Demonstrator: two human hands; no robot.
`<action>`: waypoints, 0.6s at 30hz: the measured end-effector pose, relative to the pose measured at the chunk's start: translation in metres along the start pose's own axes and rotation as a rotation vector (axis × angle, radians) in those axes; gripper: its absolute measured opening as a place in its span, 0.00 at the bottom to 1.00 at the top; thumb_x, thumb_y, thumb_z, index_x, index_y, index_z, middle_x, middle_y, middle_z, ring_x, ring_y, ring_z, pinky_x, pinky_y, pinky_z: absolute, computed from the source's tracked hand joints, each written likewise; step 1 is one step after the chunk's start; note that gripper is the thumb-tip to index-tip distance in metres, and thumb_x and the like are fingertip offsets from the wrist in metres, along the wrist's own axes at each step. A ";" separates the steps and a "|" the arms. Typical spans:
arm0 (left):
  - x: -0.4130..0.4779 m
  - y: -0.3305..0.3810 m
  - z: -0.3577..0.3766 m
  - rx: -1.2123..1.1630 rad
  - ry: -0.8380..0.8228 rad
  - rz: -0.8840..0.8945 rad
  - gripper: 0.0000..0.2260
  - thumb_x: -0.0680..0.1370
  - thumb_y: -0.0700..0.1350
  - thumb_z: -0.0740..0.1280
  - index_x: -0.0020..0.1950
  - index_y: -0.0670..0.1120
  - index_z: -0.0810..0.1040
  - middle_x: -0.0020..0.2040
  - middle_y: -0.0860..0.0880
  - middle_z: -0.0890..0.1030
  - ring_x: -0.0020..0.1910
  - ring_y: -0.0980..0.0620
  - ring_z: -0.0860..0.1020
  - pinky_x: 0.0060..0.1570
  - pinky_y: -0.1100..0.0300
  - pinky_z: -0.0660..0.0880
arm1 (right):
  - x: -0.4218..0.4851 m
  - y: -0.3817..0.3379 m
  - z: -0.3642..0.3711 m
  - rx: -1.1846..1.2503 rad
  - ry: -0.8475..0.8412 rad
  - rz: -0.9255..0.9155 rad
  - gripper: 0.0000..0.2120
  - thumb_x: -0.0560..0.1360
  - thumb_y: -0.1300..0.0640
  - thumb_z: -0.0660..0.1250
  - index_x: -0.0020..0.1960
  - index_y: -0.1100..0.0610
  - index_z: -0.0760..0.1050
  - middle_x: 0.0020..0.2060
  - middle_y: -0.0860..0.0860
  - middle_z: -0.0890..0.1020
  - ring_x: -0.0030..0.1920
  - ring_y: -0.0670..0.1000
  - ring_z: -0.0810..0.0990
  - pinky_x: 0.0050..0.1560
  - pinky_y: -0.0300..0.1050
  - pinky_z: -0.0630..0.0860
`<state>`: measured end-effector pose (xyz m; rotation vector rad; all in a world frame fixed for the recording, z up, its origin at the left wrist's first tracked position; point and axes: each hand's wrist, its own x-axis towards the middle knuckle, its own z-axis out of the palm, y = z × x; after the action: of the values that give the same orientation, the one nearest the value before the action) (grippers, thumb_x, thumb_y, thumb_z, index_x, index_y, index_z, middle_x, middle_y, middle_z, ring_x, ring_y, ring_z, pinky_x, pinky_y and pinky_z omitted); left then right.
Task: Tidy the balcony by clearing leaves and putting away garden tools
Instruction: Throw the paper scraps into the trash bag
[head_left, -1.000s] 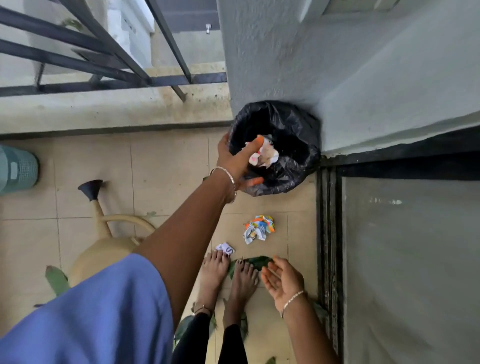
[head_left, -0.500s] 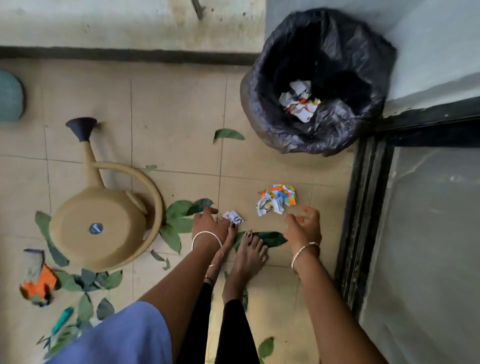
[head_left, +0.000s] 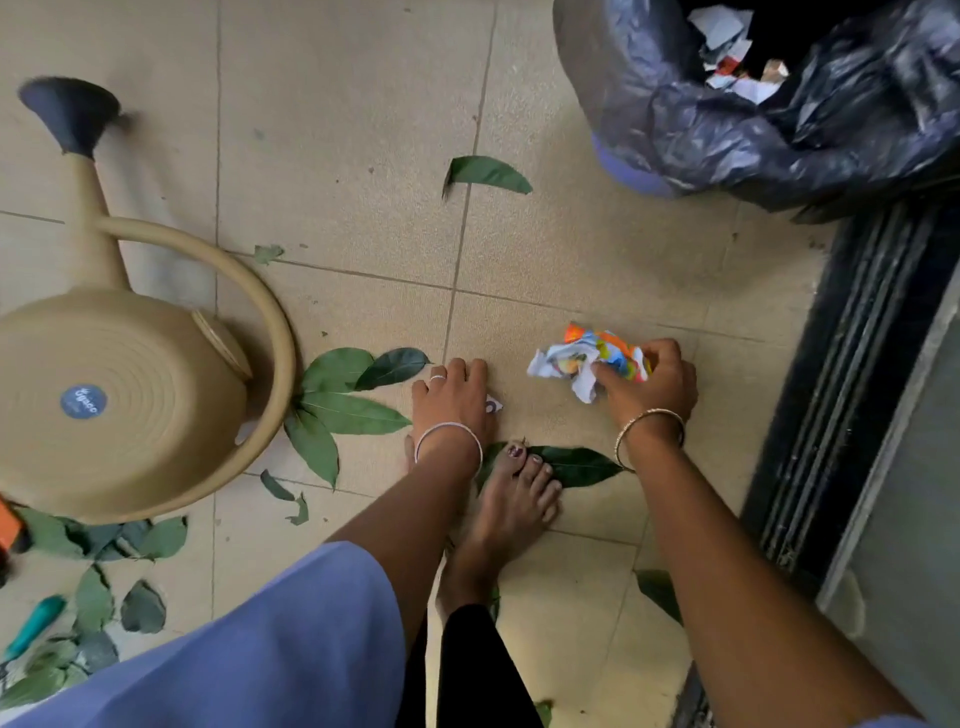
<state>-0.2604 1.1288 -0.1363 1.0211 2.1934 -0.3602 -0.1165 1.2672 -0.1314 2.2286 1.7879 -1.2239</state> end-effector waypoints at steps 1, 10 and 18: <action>0.002 -0.003 -0.001 -0.015 0.000 0.020 0.15 0.77 0.49 0.64 0.63 0.48 0.68 0.60 0.45 0.74 0.60 0.42 0.72 0.54 0.49 0.67 | -0.004 0.000 -0.003 0.027 -0.006 0.011 0.20 0.64 0.53 0.80 0.48 0.58 0.74 0.45 0.56 0.79 0.46 0.57 0.77 0.40 0.42 0.66; -0.021 -0.013 -0.068 -0.702 0.168 -0.120 0.08 0.79 0.48 0.65 0.48 0.45 0.70 0.42 0.45 0.76 0.40 0.45 0.74 0.35 0.56 0.61 | -0.081 -0.021 -0.061 0.377 0.086 0.179 0.19 0.65 0.59 0.78 0.50 0.53 0.71 0.48 0.56 0.81 0.37 0.51 0.81 0.30 0.38 0.77; -0.068 -0.034 -0.169 -0.997 0.291 -0.129 0.09 0.75 0.45 0.55 0.52 0.48 0.72 0.39 0.46 0.79 0.35 0.44 0.77 0.34 0.54 0.73 | -0.107 -0.166 -0.146 0.664 0.321 -0.087 0.20 0.70 0.68 0.70 0.58 0.55 0.70 0.47 0.49 0.81 0.40 0.43 0.82 0.37 0.42 0.80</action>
<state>-0.3336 1.1525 0.0322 0.3751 2.2409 0.8135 -0.1791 1.3063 0.1031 2.8563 1.7721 -1.7756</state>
